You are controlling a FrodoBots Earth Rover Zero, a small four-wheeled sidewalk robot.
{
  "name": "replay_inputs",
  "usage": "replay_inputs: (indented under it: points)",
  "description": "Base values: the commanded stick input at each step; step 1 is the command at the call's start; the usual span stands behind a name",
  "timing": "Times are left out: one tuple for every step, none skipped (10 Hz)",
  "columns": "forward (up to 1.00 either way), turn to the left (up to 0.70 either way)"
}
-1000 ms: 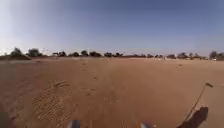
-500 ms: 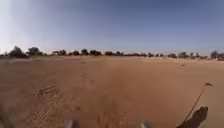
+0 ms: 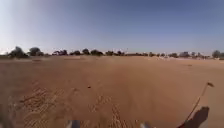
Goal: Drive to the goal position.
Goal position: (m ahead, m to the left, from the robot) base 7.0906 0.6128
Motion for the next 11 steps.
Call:
replay_inputs:
  points:
    - [1.00, 0.00]
    - [1.00, 0.00]
    - [1.00, 0.00]
    - [1.00, -0.05]
    - [1.00, -0.23]
    - [1.00, -0.35]
    - [1.00, -0.14]
    - [1.00, 0.00]
    - [1.00, 0.00]
    - [1.00, 0.00]
    - [1.00, 0.00]
